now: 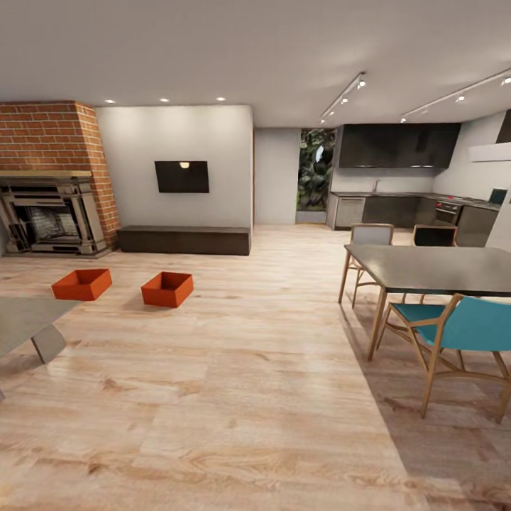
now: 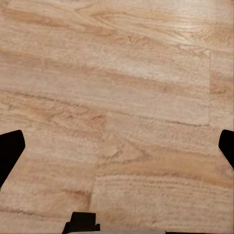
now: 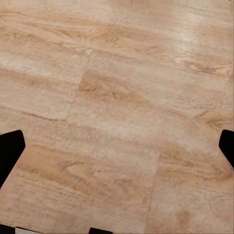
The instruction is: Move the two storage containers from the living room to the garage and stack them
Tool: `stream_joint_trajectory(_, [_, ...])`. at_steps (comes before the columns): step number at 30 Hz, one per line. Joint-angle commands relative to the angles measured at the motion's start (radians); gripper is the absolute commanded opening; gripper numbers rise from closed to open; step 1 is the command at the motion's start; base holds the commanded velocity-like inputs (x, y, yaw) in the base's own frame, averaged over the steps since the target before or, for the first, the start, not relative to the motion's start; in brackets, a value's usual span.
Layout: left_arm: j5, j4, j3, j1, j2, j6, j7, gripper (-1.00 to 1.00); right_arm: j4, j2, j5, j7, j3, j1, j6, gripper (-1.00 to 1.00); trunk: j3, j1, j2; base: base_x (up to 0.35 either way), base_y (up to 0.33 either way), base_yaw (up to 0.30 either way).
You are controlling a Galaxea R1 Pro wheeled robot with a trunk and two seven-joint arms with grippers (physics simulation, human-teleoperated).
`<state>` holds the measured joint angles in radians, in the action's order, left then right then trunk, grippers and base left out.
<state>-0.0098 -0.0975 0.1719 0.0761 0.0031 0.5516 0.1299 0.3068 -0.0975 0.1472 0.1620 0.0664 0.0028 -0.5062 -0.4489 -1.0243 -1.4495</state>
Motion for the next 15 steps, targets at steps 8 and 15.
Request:
stream_joint_trajectory(8, [-0.001,0.001,0.008,0.001,0.0,0.002,0.008,1.0,0.002,0.0,0.009,0.004,0.007,0.0,-0.002,1.0,-0.001,-0.001,0.0,0.326,0.0,0.0])
stream_joint_trajectory(15, [-0.001,0.001,0.008,0.001,0.0,0.002,0.008,1.0,0.002,0.0,0.01,0.005,0.006,0.0,-0.002,1.0,-0.001,-0.001,0.0,0.326,0.0,0.0])
